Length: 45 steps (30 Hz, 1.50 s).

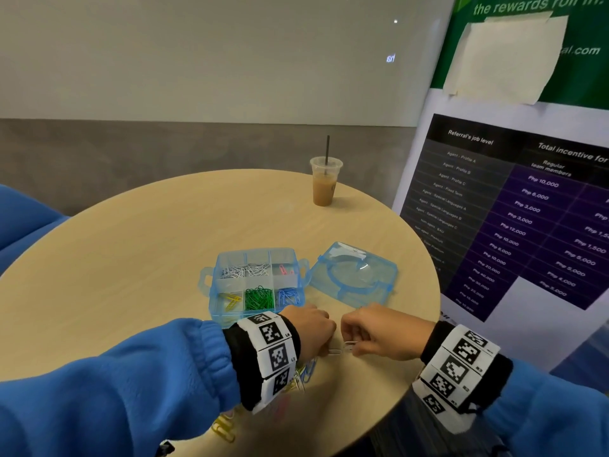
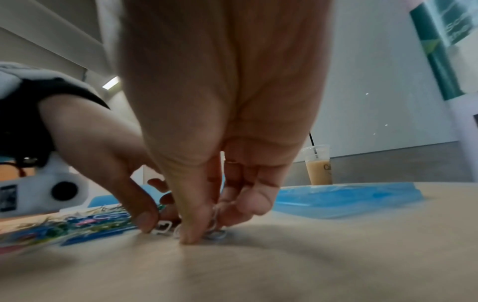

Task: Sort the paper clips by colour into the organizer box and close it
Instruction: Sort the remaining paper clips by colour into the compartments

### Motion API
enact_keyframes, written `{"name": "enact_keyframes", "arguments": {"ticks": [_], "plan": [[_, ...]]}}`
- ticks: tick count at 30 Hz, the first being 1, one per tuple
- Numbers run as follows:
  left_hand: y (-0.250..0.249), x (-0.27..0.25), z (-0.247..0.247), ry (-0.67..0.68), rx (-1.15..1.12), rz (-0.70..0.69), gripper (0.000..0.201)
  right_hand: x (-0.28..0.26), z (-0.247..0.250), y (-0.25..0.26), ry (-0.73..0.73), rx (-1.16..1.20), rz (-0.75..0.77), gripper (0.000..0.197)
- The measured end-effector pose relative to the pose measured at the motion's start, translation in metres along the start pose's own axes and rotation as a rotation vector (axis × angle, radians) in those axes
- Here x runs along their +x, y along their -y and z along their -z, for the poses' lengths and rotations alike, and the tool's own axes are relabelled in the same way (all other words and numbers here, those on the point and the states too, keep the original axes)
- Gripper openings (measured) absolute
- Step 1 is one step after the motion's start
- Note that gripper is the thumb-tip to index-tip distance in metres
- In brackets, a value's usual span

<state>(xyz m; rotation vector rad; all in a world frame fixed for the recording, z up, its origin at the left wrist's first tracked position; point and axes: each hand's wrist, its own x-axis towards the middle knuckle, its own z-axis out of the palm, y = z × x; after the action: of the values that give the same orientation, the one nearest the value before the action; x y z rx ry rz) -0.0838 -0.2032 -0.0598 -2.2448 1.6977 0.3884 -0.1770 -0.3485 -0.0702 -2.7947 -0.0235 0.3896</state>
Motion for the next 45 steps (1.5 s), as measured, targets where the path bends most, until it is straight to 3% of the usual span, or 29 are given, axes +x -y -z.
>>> {"name": "enact_keyframes", "arguments": {"ticks": [7,12,15,22,27,29,32,36,40,45], "plan": [[0.006,-0.002,-0.001,-0.064,-0.133,-0.04,0.021,0.001,-0.003,0.0,0.01,-0.038,-0.008,0.014],[0.019,-0.01,0.001,-0.084,-0.358,-0.06,0.018,0.005,0.001,-0.004,0.025,0.016,-0.028,0.005],[0.037,-0.025,0.008,-0.163,-0.487,-0.054,0.011,0.013,0.009,-0.004,-0.012,0.087,-0.039,0.013],[0.13,-0.05,0.028,-0.323,-0.556,0.224,0.006,0.062,0.045,0.033,-0.424,0.878,0.018,0.011],[0.168,-0.042,0.028,-0.32,-0.613,0.364,0.019,0.116,0.052,0.053,-0.468,1.192,-0.064,0.016],[0.173,-0.036,0.025,-0.357,-0.665,0.416,0.023,0.134,0.05,0.06,-0.443,1.216,-0.093,0.006],[0.176,-0.033,0.017,-0.362,-0.663,0.466,0.029,0.148,0.049,0.063,-0.383,1.008,-0.157,0.027],[0.169,-0.052,0.006,-0.327,-0.595,0.396,0.031,0.121,0.055,0.058,-0.436,0.625,-0.098,0.017],[0.146,-0.085,-0.011,-0.41,-0.58,0.31,0.02,0.077,0.047,0.062,-0.306,0.446,0.036,0.011],[0.114,-0.12,-0.027,-0.419,-0.653,0.226,0.009,0.038,0.024,0.055,-0.317,0.201,0.052,0.006]]}}
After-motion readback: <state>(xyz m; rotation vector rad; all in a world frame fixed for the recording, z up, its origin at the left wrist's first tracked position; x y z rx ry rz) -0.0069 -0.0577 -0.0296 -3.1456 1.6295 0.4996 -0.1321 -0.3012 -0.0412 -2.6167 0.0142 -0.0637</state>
